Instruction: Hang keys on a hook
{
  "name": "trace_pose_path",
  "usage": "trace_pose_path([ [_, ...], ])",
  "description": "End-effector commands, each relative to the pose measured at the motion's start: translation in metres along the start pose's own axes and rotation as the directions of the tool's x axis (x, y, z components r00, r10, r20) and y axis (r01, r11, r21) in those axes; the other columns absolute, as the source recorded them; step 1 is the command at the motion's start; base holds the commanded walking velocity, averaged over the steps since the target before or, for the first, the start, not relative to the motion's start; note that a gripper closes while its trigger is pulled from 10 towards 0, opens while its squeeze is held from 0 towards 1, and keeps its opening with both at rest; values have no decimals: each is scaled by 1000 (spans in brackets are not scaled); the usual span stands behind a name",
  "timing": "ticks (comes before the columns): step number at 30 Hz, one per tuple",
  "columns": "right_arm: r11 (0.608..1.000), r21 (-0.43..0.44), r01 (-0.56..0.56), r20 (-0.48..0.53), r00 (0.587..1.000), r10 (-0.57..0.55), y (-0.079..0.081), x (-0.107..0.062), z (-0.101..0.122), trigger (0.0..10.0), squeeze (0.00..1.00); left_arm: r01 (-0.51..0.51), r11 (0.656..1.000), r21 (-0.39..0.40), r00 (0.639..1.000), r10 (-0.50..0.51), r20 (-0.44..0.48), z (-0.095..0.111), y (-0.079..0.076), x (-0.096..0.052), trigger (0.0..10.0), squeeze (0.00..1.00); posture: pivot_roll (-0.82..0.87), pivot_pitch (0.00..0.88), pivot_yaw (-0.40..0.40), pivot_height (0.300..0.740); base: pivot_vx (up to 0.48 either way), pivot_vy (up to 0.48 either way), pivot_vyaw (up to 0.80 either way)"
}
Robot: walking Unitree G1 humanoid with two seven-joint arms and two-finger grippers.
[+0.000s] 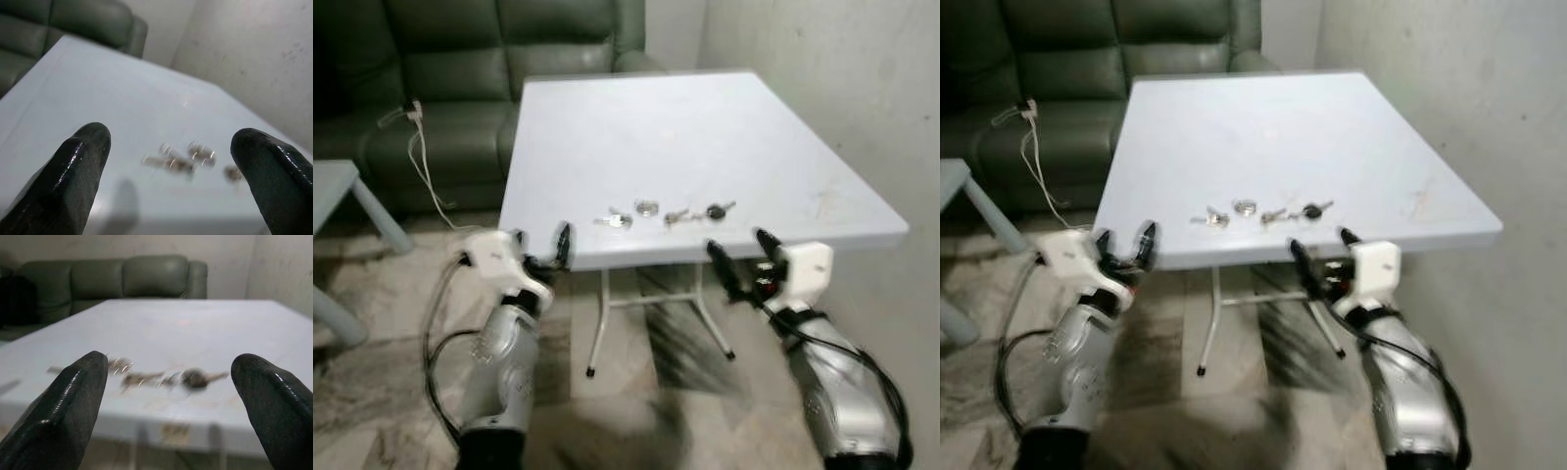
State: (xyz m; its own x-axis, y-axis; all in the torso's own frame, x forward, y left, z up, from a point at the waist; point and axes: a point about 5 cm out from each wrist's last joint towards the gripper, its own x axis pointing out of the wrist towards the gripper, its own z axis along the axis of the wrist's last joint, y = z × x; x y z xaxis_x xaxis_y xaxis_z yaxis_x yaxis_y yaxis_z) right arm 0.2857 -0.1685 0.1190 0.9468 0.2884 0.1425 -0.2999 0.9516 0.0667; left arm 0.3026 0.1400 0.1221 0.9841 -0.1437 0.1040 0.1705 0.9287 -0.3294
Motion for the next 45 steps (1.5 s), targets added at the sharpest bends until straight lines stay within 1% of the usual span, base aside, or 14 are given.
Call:
trace_pose_path([
  [1,1000,8,-23,19,1000,23,7,5,4,10000,0,-22,1000,21,1000,22,16,6,8,-1,10000,0,-60,0,-33,740,442,0,0],
  [11,1000,6,-28,18,999,28,7,6,5,10000,0,-36,999,13,999,35,12,5,6,-1,10000,0,-58,0,-37,740,406,0,0],
  [15,999,3,-32,18,999,32,7,6,5,10000,0,-45,999,17,999,44,28,5,6,-1,10000,0,-59,0,-38,740,0,0,0],
  [17,999,2,-36,15,999,36,7,6,4,10000,0,-61,998,22,998,61,7,3,5,-1,10000,0,-59,0,-39,740,0,0,0],
  [21,999,-10,-53,4,999,53,7,7,4,10000,0,-51,998,21,999,51,-1,0,2,0,10000,0,-60,0,-41,740,0,0,0],
  [29,994,-62,-86,-33,996,84,-6,10,3,10000,0,-22,999,44,999,23,-23,-6,-5,-2,10000,0,-62,0,-45,740,0,0,0],
  [31,991,-86,-105,-40,994,102,-12,12,5,10000,0,0,999,50,999,2,-42,-12,-10,-6,10000,0,-62,0,-47,740,0,0,0],
  [33,986,-110,-123,-51,992,118,-16,13,5,10000,0,11,999,32,998,-9,-59,-16,-14,-9,10000,0,-62,0,-47,740,0,0,0],
  [35,985,-118,-127,-54,991,121,-18,14,6,10000,0,14,999,34,998,-12,-66,-18,-15,-10,10000,0,-62,0,-47,740,0,0,0],
  [37,979,-131,-156,-68,987,148,-22,17,8,10000,0,46,999,21,994,-44,-99,-26,-23,-16,10000,0,-61,0,-51,740,0,0,0],
  [39,975,-139,-172,-76,984,163,-23,19,8,10000,0,59,998,17,992,-57,-116,-29,-26,-18,10000,0,-60,0,-52,740,0,0,0],
  [41,966,-143,-216,-94,974,204,-23,21,8,10000,0,88,996,19,987,-84,-137,-34,-32,-23,10000,0,-58,0,-56,740,0,0,0],
  [43,952,-147,-268,-117,961,252,-23,23,7,10000,0,118,993,25,981,-113,-158,-38,-37,-27,10000,0,-55,0,-56,740,0,0,0],
  [45,927,-136,-351,-157,931,329,-20,24,4,10000,0,172,985,28,968,-163,-191,-44,-44,-32,10000,0,-55,0,-56,740,0,0,0],
])
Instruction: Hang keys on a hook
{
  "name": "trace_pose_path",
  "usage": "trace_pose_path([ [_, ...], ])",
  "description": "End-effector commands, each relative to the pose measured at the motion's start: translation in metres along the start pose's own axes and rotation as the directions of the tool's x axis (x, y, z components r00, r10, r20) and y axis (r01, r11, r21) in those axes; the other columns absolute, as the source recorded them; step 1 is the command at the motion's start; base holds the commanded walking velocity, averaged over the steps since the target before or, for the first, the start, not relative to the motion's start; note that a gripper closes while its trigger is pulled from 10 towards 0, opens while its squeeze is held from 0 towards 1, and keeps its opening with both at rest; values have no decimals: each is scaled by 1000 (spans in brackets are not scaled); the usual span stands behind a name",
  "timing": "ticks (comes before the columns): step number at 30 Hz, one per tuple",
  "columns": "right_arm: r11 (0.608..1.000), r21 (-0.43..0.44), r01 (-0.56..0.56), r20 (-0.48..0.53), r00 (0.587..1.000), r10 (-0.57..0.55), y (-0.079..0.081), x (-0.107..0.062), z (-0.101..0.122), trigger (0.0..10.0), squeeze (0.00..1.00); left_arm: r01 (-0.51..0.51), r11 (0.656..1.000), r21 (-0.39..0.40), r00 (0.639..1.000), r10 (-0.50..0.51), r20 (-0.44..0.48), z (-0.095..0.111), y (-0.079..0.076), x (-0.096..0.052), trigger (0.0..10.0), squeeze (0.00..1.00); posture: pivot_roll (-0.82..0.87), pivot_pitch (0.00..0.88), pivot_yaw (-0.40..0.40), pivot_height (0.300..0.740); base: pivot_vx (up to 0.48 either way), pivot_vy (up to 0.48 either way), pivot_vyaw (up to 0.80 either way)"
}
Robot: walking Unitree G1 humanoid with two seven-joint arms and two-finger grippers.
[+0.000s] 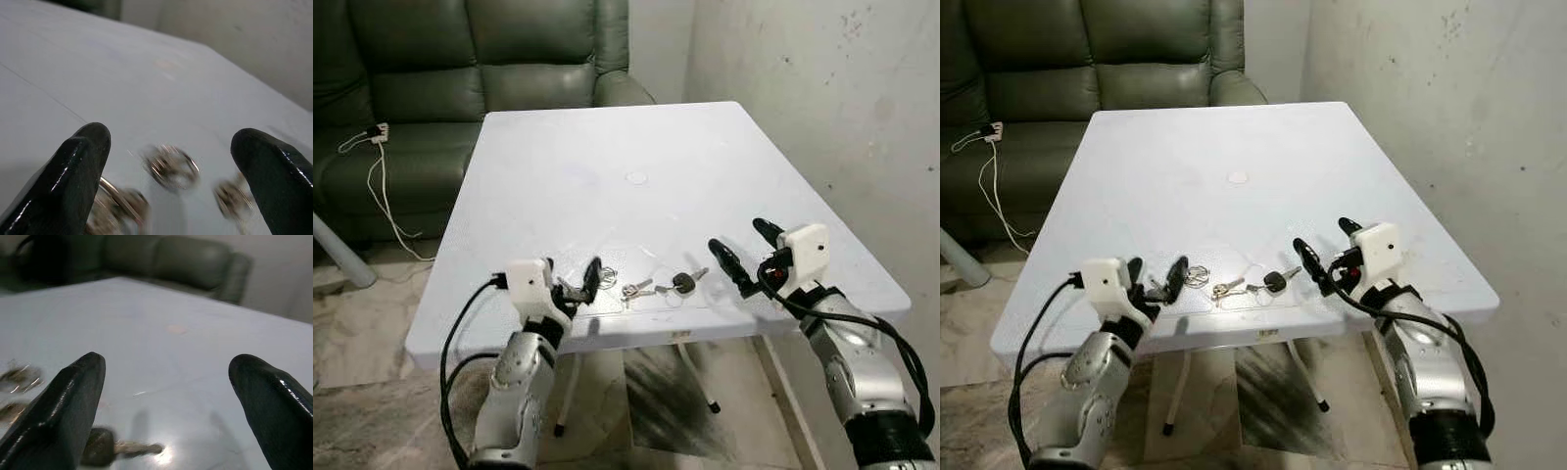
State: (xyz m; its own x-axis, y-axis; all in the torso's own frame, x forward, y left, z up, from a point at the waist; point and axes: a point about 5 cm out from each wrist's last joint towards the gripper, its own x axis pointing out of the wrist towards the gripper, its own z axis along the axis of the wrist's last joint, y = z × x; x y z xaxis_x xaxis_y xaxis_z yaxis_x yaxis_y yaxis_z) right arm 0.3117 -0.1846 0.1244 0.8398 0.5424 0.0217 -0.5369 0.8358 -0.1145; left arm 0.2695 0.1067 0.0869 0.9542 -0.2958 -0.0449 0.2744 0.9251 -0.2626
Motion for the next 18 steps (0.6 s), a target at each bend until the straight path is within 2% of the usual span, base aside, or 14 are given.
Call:
trace_pose_path([
  [1,996,-1,-89,-20,996,89,2,5,0,10000,0,80,997,-14,997,-80,-7,-1,-21,1,10000,0,-55,0,-56,740,0,0,0],
  [4,990,-3,-142,-35,989,142,4,7,-1,10000,0,106,994,-3,994,-107,-19,-3,-25,0,10000,0,-51,0,-55,740,0,0,0],
  [9,959,17,-284,-44,958,285,15,12,-1,10000,0,128,992,6,991,-127,-37,-3,-27,-1,10000,0,-44,0,-52,740,0,0,0],
  [13,945,-1,-327,-55,944,326,20,14,-2,10000,0,133,991,5,990,-132,-41,-3,-28,-1,10000,0,-42,0,-52,740,0,0,0],
  [18,949,-46,-312,-66,949,309,26,23,-4,10000,0,137,991,3,989,-137,-49,-3,-28,-3,10000,0,-40,0,-52,740,0,0,0],
])
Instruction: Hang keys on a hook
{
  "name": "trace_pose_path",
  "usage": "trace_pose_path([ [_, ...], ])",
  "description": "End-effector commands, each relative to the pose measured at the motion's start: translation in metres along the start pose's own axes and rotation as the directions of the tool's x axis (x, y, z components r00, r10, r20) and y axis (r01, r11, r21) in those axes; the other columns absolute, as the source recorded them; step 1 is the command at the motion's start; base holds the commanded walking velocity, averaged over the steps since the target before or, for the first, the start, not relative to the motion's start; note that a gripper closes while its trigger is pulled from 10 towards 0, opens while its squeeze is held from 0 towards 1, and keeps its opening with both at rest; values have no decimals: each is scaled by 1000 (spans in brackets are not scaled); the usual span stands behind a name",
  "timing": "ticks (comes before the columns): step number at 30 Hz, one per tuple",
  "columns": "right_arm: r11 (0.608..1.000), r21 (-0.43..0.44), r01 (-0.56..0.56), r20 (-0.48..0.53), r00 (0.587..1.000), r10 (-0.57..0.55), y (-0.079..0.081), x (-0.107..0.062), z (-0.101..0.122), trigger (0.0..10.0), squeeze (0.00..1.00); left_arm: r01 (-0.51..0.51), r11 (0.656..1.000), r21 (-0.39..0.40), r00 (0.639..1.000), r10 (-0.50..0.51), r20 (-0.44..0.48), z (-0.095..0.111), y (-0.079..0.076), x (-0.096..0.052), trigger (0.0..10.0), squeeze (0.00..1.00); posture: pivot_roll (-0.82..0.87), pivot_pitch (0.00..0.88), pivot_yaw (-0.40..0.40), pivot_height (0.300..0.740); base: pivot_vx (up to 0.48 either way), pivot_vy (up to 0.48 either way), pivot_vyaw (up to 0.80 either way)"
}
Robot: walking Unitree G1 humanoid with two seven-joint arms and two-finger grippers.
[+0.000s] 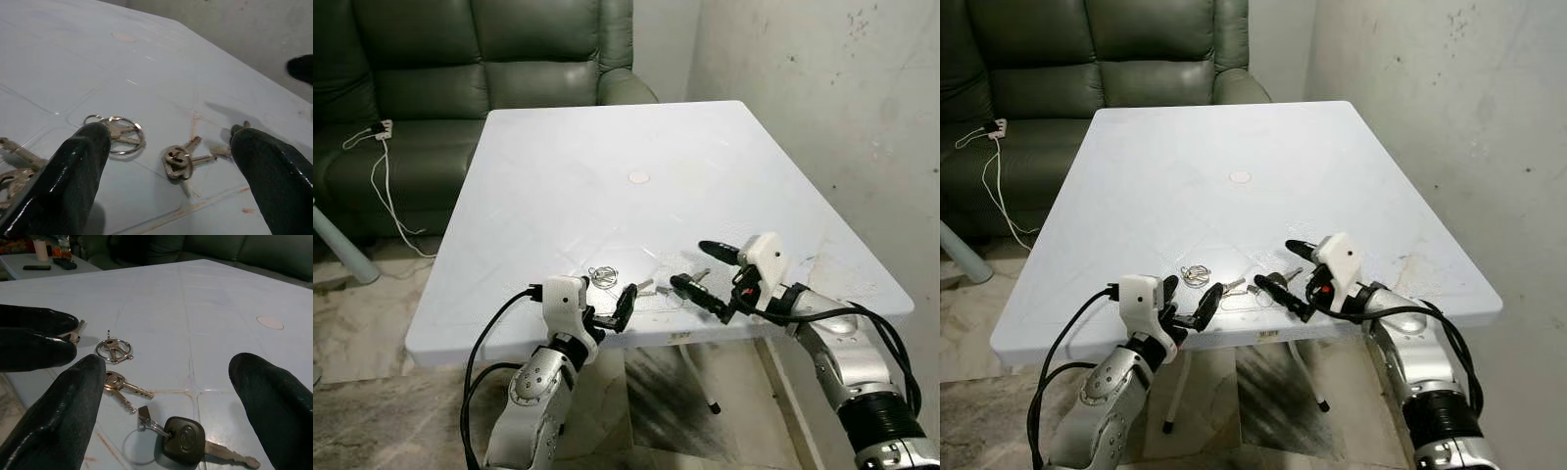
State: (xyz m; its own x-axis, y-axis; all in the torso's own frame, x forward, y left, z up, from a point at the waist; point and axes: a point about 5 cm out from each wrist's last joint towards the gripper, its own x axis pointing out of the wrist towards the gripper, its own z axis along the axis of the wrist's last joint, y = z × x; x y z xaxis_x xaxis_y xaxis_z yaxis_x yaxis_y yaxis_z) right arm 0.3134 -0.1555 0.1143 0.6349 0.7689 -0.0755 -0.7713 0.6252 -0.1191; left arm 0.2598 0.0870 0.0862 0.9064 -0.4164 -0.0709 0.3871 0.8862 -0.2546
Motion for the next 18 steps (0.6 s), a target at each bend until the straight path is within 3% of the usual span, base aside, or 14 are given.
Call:
trace_pose_path([
  [1,999,-39,4,-9,1000,-4,1,9,3,10000,0,20,1000,-9,1000,-20,9,3,-8,1,10000,0,-40,0,-53,740,0,0,0],
  [6,993,-92,69,-23,997,-71,1,20,1,10000,0,35,999,-18,999,-35,-1,2,-12,1,10000,0,-40,0,-54,740,0,0,0],
  [12,987,-152,53,-55,997,-62,3,21,-5,10000,0,40,999,-24,999,-40,-7,2,-13,0,10000,0,-39,0,-55,740,0,0,0],
  [18,989,-150,-15,-82,997,3,3,13,-13,10000,0,45,998,-32,999,-45,-13,2,-14,-1,10000,0,-38,0,-54,740,0,0,0],
])
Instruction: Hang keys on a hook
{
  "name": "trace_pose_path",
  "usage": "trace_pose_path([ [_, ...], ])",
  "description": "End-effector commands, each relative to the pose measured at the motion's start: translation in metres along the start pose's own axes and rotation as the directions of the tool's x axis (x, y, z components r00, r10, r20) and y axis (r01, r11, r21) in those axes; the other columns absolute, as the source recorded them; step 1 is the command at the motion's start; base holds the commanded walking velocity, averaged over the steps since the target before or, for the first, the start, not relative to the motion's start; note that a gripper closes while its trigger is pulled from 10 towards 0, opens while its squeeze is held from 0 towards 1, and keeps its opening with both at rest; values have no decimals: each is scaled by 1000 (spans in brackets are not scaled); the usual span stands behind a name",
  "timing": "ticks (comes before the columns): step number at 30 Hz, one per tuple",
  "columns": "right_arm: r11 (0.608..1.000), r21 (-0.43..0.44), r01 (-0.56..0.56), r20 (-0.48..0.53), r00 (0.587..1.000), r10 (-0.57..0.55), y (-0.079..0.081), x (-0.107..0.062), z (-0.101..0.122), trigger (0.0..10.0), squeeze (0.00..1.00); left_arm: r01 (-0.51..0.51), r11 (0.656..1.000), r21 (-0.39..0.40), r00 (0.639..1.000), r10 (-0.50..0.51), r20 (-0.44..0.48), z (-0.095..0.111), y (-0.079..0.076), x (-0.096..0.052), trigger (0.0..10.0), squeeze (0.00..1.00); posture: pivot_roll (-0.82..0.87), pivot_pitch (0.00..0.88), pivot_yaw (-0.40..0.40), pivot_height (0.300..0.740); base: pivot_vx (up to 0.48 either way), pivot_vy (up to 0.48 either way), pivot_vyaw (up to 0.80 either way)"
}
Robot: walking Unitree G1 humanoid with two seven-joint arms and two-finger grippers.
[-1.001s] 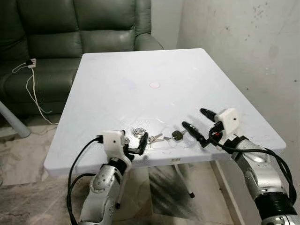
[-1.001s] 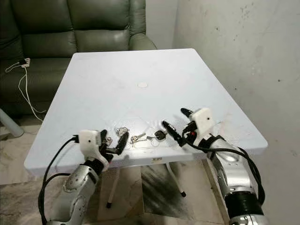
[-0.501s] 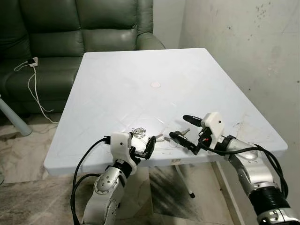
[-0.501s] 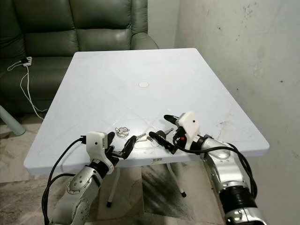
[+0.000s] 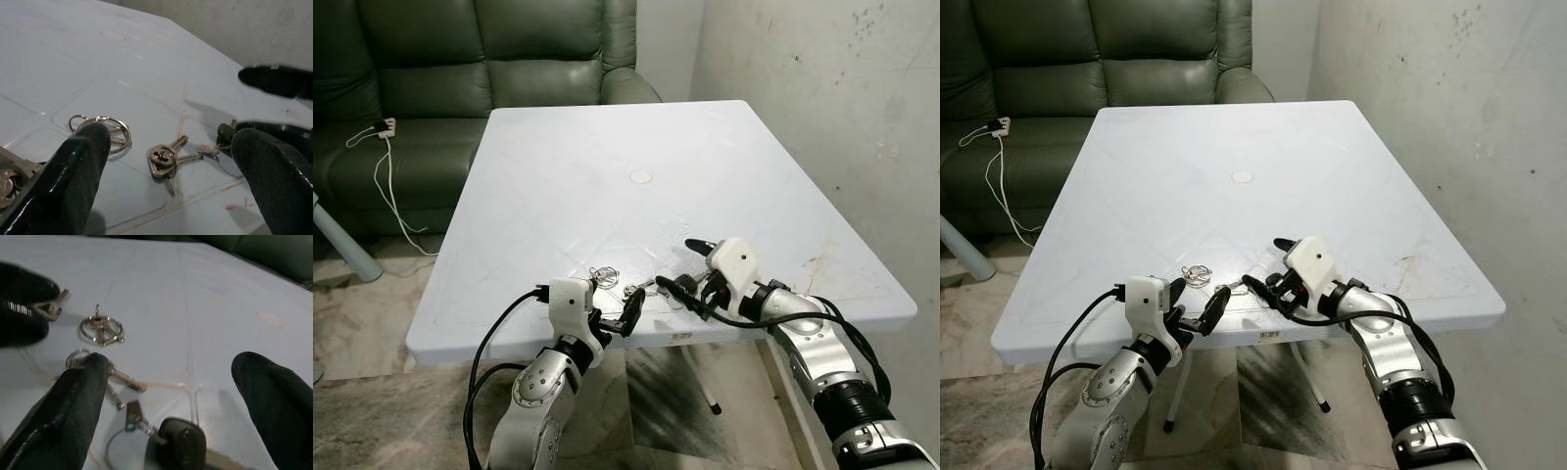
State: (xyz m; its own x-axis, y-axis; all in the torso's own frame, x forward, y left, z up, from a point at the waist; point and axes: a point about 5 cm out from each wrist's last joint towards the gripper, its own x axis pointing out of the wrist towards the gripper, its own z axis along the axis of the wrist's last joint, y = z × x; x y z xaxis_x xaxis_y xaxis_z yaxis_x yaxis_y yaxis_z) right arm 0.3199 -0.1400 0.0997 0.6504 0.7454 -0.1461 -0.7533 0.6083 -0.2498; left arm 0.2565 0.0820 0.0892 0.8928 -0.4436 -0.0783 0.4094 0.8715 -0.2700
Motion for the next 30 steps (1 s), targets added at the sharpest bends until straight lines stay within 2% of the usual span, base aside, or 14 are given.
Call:
trace_pose_path([
  [1,1000,-19,-22,-5,1000,22,-3,-4,-1,10000,0,18,1000,-18,1000,-18,2,0,-7,0,10000,0,-38,0,-54,740,0,0,0],
  [4,999,-32,-24,-39,999,23,-7,-10,-8,10000,0,22,1000,-17,1000,-22,-4,0,-8,-2,10000,0,-35,0,-53,740,0,0,0],
  [13,998,-53,-16,-49,999,13,-7,-9,-11,10000,0,21,1000,-17,1000,-21,-9,0,-8,-4,10000,0,-28,0,-56,740,0,0,0],
  [23,997,-77,-26,-4,1000,25,6,3,-9,10000,0,14,1000,-24,1000,-14,-12,0,-9,-6,10000,0,-19,0,-57,740,0,0,0],
  [30,996,-70,-53,-45,998,50,12,7,-14,10000,0,12,1000,-29,1000,-12,-14,0,-10,-7,10000,0,-17,3,-57,740,0,0,0],
])
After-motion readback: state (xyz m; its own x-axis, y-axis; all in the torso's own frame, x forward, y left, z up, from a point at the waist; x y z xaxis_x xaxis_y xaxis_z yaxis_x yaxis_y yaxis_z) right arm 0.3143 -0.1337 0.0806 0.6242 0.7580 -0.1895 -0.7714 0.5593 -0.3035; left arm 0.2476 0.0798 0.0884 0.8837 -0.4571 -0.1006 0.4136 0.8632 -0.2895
